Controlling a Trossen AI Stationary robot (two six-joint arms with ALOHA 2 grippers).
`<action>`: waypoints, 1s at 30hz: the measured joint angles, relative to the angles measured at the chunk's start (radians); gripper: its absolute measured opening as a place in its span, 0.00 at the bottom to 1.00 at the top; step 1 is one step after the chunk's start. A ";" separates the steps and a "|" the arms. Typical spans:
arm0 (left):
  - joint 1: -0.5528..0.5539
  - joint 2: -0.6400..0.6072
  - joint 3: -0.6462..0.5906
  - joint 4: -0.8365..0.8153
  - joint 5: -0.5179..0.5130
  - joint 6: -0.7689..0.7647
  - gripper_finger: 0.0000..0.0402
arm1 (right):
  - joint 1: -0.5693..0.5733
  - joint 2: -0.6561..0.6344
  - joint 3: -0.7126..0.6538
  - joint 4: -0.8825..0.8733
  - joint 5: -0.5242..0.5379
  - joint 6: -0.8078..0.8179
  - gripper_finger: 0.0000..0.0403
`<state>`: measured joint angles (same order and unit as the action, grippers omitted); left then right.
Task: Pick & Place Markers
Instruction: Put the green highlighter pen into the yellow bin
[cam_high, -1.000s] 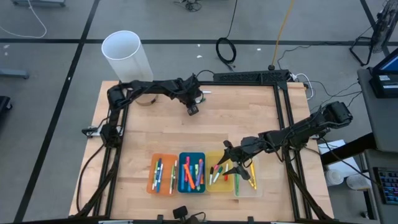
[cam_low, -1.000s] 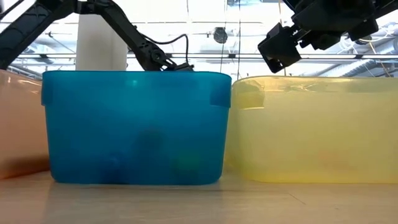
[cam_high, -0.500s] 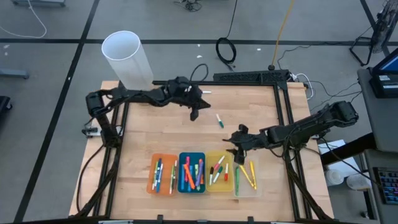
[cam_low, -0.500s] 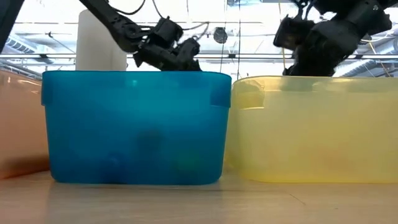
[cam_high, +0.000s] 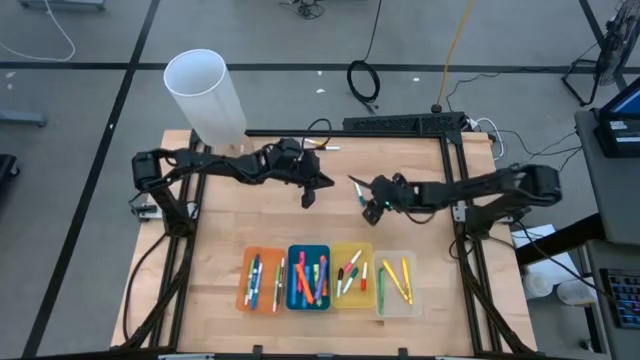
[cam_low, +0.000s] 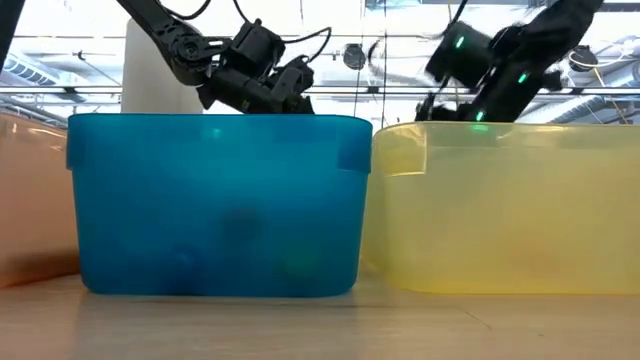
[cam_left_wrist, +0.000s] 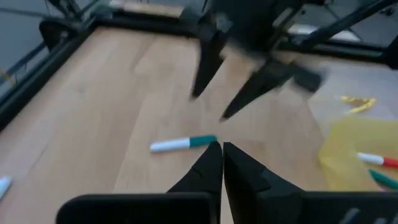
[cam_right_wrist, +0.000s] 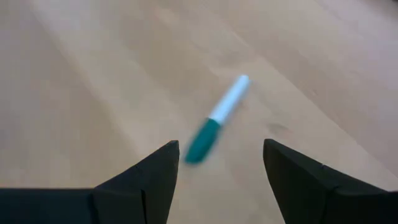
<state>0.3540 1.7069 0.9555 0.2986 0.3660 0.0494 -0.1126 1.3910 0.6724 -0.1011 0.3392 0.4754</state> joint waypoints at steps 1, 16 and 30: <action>-0.006 0.000 0.000 0.014 0.000 0.000 0.03 | -0.018 0.025 0.000 0.011 -0.004 -0.002 0.55; -0.031 0.000 0.001 0.017 -0.001 0.010 0.11 | -0.098 0.320 0.008 0.212 -0.022 -0.077 0.55; -0.034 0.000 0.001 0.013 -0.002 -0.005 0.12 | -0.110 0.318 0.005 0.086 -0.118 -0.161 0.06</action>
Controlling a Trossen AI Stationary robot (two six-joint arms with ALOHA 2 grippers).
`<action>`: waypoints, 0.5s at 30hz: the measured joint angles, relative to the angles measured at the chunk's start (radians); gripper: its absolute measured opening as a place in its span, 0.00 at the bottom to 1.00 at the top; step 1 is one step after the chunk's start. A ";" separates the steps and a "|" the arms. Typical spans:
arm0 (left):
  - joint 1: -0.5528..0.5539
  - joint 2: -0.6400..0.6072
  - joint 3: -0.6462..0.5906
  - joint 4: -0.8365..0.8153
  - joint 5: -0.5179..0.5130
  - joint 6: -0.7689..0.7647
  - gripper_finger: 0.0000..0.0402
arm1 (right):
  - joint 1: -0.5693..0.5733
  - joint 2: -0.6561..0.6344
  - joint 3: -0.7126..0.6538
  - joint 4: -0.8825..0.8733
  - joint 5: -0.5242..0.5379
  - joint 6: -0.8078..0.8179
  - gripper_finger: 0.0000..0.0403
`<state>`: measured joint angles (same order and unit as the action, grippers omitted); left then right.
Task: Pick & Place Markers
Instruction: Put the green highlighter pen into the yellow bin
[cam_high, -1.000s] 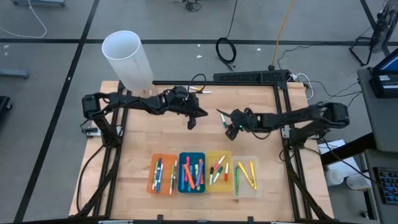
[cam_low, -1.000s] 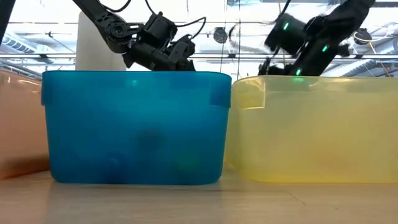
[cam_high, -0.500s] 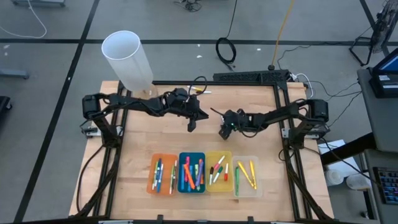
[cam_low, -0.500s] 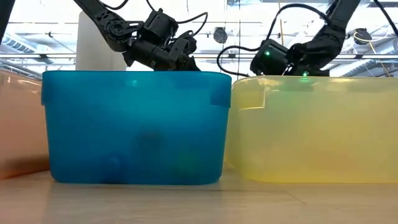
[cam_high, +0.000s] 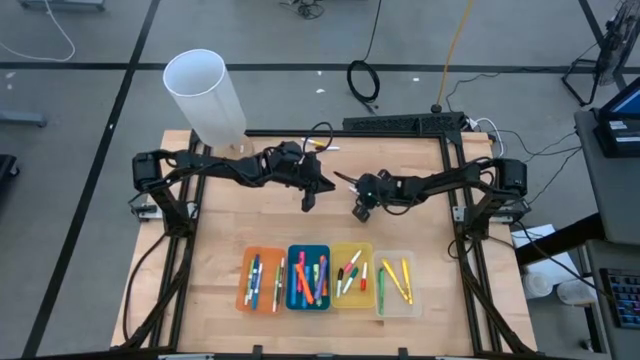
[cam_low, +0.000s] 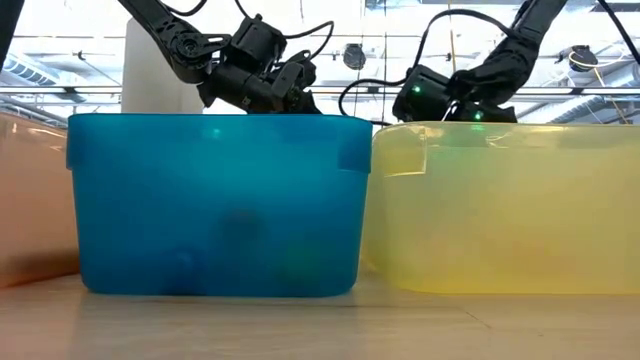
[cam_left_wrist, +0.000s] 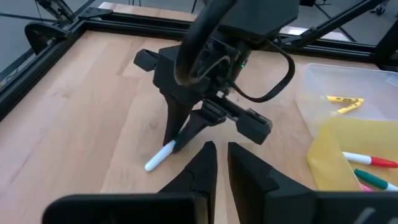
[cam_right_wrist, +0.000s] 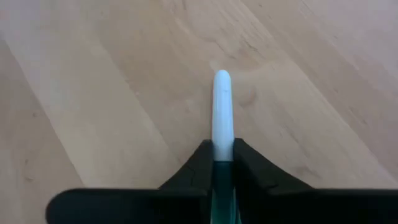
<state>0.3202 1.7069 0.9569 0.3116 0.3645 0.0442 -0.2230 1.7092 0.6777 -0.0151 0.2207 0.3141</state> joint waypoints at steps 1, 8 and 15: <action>-0.001 0.000 0.000 0.000 0.000 0.003 0.12 | 0.000 0.000 -0.001 0.013 -0.005 -0.015 0.06; -0.002 0.000 0.000 -0.011 -0.001 0.027 0.12 | 0.035 -0.162 -0.010 0.017 -0.131 -0.064 0.06; -0.002 0.000 0.000 -0.046 -0.058 0.030 0.12 | 0.254 -0.389 -0.005 0.099 -0.191 -0.091 0.06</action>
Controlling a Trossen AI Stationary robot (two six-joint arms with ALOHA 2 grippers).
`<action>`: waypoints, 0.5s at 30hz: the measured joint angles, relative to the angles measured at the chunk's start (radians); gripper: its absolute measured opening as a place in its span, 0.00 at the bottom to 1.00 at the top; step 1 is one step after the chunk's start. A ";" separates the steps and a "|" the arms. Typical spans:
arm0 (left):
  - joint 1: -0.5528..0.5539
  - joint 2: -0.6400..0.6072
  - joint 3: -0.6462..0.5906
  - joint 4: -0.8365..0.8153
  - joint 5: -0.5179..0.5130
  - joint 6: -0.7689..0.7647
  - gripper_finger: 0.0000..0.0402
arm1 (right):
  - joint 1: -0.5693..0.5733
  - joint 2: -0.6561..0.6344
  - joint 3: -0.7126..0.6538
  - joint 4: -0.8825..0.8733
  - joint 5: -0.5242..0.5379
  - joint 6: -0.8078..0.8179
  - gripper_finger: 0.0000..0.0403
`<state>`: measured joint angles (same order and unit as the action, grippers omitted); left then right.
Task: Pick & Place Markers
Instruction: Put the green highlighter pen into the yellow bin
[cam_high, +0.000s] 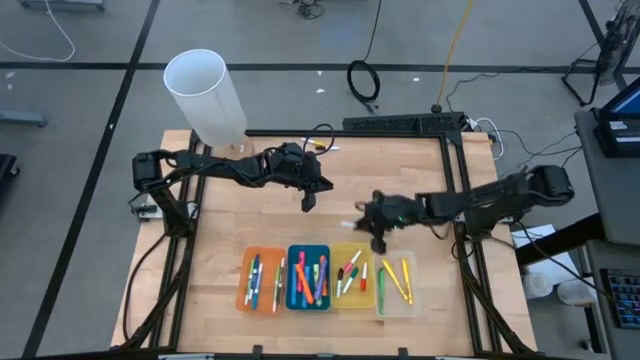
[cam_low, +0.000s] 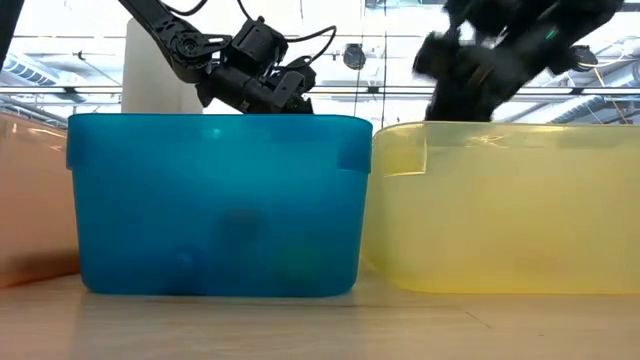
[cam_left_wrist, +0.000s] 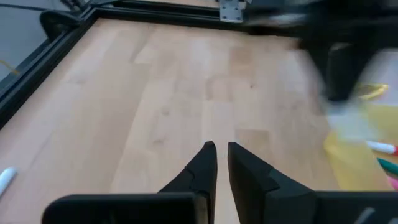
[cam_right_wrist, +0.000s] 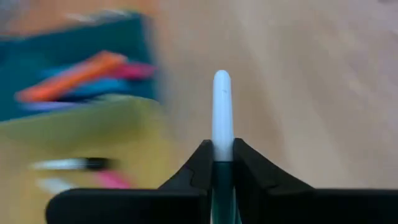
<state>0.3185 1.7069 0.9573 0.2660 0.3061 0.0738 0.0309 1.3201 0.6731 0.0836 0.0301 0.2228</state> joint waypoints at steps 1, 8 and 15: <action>0.000 0.000 0.000 -0.003 -0.008 0.000 0.12 | 0.039 -0.016 0.000 0.022 -0.007 -0.006 0.06; 0.001 0.000 0.000 -0.003 -0.014 -0.004 0.12 | 0.248 0.008 0.004 0.087 -0.073 -0.031 0.06; 0.001 0.000 0.000 -0.003 -0.021 -0.005 0.12 | 0.266 0.107 0.008 0.207 -0.201 -0.042 0.15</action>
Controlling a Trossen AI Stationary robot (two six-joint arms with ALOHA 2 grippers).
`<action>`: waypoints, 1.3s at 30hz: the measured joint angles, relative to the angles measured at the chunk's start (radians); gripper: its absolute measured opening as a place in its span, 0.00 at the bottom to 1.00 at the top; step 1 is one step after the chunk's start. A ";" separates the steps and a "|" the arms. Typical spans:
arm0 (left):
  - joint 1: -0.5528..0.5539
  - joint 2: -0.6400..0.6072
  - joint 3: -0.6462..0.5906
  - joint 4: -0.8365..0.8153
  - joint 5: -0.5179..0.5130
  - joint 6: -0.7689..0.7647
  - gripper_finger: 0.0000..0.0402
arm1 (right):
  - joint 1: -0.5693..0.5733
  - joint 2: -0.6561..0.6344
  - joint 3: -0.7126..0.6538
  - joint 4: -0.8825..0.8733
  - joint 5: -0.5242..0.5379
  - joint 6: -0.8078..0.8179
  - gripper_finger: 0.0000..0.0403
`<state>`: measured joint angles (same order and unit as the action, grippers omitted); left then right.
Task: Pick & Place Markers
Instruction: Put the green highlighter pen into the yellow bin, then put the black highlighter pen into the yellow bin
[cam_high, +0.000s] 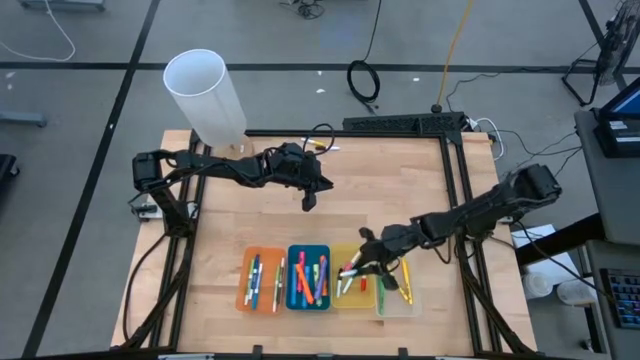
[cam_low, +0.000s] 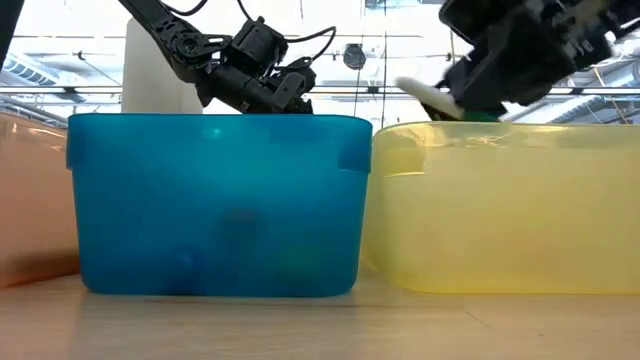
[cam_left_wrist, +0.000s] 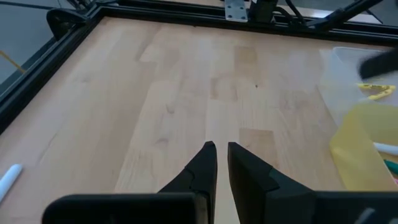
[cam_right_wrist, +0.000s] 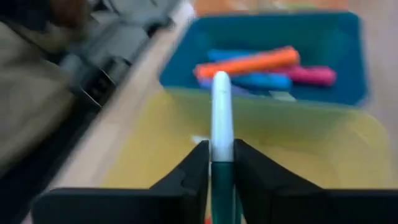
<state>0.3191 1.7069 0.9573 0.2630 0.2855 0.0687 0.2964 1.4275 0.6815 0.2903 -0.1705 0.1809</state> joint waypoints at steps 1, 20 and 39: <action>0.000 0.000 0.000 0.000 0.000 -0.002 0.12 | -0.003 0.021 0.001 0.043 -0.033 0.013 0.18; 0.120 0.098 0.441 -0.589 -0.466 -0.126 0.12 | -0.075 0.018 0.002 0.133 -0.063 0.002 0.40; 0.357 0.468 0.645 -0.698 -0.341 -0.189 0.10 | -0.079 -0.169 0.001 -0.022 -0.067 -0.072 0.39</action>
<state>0.6758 2.1747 1.6028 -0.4353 -0.0556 -0.1202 0.2176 1.2590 0.6823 0.2680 -0.2378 0.1094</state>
